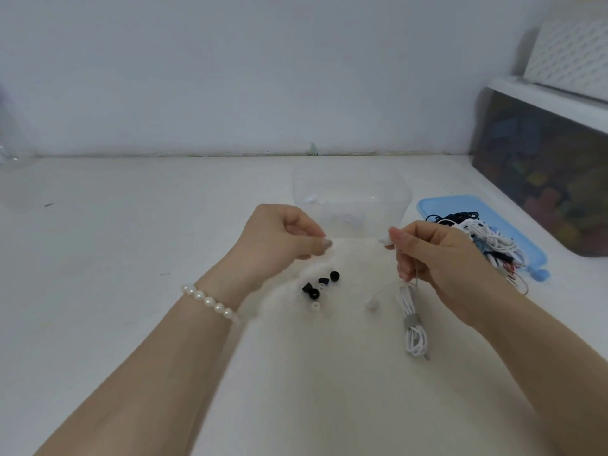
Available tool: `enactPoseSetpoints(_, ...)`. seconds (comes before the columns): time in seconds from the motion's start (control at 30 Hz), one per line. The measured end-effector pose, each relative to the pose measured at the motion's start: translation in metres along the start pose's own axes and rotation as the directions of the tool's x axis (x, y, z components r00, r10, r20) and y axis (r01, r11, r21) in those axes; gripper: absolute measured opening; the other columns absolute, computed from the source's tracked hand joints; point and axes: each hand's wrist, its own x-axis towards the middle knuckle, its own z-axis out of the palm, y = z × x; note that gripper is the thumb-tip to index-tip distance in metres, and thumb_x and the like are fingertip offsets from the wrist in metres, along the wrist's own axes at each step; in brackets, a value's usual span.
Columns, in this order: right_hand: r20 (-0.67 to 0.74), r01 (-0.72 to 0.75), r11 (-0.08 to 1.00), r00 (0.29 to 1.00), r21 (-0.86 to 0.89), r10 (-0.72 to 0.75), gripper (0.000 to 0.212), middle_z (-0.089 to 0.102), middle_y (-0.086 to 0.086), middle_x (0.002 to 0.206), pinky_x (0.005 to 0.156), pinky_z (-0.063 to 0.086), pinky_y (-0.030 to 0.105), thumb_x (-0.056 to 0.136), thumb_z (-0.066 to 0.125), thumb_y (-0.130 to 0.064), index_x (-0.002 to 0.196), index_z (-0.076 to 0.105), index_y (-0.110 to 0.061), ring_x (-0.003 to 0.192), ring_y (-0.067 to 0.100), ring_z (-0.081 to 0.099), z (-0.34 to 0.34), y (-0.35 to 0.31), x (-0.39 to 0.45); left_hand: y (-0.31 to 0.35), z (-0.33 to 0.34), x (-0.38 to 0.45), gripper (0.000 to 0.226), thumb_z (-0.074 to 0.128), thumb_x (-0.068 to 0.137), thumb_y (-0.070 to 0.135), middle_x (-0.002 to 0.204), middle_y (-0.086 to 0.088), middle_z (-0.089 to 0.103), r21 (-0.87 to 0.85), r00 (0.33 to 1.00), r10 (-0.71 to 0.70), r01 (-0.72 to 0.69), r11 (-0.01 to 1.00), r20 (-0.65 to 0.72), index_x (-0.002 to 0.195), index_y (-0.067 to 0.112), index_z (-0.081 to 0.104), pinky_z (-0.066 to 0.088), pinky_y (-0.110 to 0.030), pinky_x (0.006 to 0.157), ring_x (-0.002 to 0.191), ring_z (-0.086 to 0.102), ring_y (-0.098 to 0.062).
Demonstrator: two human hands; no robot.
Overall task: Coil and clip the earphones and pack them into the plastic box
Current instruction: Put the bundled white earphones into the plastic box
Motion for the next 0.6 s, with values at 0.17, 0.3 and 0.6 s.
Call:
enactPoseSetpoints(0.17, 0.044, 0.045, 0.988, 0.998, 0.146, -0.052, 0.019, 0.046, 0.0, 0.045, 0.053, 0.037, 0.024, 0.071, 0.058, -0.027, 0.06, 0.06, -0.012, 0.046, 0.014, 0.041, 0.0, -0.005, -0.003, 0.011, 0.03, -0.016, 0.015, 0.064, 0.071, -0.002, 0.071, -0.007, 0.071, -0.585, 0.952, -0.142, 0.28, 0.761, 0.27, 0.081, 0.007, 0.07, 0.055, -0.019, 0.06, 0.058, 0.065, -0.011)
enactPoseSetpoints(0.3, 0.065, 0.128, 0.978, 0.988, 0.164, -0.14, 0.024, 0.046, -0.001, 0.045, 0.05, 0.036, 0.02, 0.068, 0.062, -0.033, 0.065, 0.064, -0.009, 0.046, 0.013, 0.039, 0.0, -0.008, -0.005, 0.007, 0.043, -0.018, 0.018, 0.063, 0.063, 0.002, 0.073, -0.01, 0.07, -0.714, 0.905, -0.193, 0.418, 0.562, 0.379, 0.079, -0.002, 0.069, 0.057, -0.021, 0.063, 0.064, 0.069, -0.013)
enactPoseSetpoints(0.6, 0.045, 0.256, 0.967, 0.965, 0.011, -0.257, 0.026, 0.041, 0.011, 0.053, 0.045, 0.033, 0.015, 0.07, 0.061, -0.024, 0.07, 0.059, 0.002, 0.046, 0.011, 0.035, 0.004, -0.011, -0.01, 0.011, 0.045, -0.021, 0.014, 0.049, 0.082, -0.009, 0.071, -0.014, 0.07, -0.768, 0.896, -0.227, 0.445, 0.46, 0.382, 0.085, -0.01, 0.063, 0.058, -0.022, 0.065, 0.063, 0.069, -0.014)
